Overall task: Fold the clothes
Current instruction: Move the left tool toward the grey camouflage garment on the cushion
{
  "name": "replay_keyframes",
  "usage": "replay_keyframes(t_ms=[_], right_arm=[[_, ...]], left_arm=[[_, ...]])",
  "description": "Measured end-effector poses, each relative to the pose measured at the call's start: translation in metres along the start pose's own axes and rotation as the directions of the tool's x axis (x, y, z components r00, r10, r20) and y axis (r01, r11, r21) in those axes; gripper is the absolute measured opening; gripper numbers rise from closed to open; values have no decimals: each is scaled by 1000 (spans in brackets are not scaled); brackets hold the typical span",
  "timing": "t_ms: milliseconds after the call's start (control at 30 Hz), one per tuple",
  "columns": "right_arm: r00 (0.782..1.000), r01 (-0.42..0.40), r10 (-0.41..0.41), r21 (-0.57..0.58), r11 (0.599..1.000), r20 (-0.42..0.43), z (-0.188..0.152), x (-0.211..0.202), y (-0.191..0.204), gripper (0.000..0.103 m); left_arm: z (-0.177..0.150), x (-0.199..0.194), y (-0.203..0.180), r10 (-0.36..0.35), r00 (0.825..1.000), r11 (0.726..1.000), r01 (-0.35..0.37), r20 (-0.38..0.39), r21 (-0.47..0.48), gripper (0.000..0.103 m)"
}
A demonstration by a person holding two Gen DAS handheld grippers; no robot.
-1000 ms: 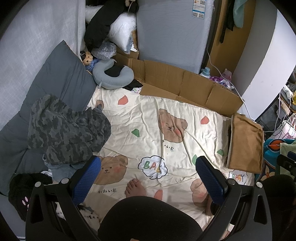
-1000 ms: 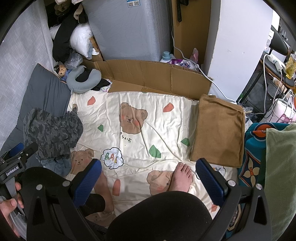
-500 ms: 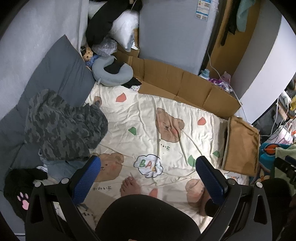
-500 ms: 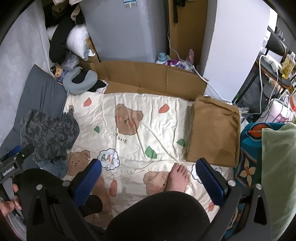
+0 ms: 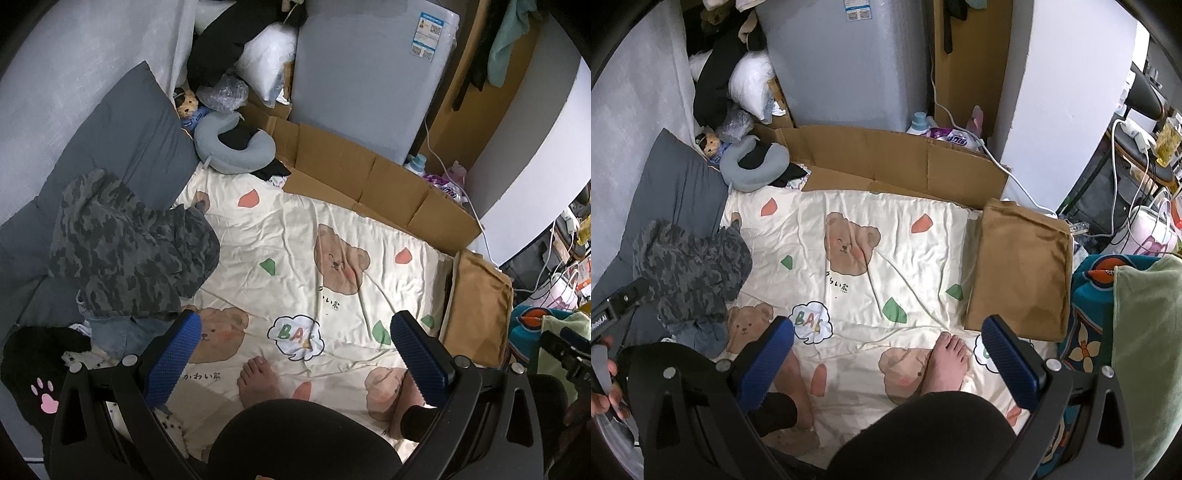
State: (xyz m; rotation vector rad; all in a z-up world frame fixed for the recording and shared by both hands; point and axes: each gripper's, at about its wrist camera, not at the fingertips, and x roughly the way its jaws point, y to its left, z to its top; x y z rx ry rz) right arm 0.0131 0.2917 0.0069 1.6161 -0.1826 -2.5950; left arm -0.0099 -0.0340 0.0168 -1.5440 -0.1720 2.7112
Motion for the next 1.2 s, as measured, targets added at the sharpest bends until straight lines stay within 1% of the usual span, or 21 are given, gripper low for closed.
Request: replay_keyframes(t_ms=[167,467,567,900,1100,1133,1200], right_arm=[[1000,-10,10,-18,1000,0,5,2,9,102],[1000,-25,24,-40,999,-3,17,9,22,102],[999,-32,32,-39,999,-5,20,13,24,102],[999,-37,37,-48,998,-4,35,26,31,102],[999,-41,41,-76,996,-7,44,33,38,102],[999,-42,41,-80,996,-8,45,35,39,102],[999,-51,51,-84,995,-11,48,38,39,102]], left_arm=[[7,-2,11,4,1000,1000,-4,10,-12,102],[22,4,48,41,999,999,-41,-1,-31,102],[24,6,61,39,999,998,-39,-3,-42,102],[34,11,104,81,997,992,-80,7,-98,102],[39,7,127,100,994,989,-94,50,-113,102],[40,7,130,101,994,989,-95,50,-111,102],[42,9,139,78,996,990,-72,44,-118,102]])
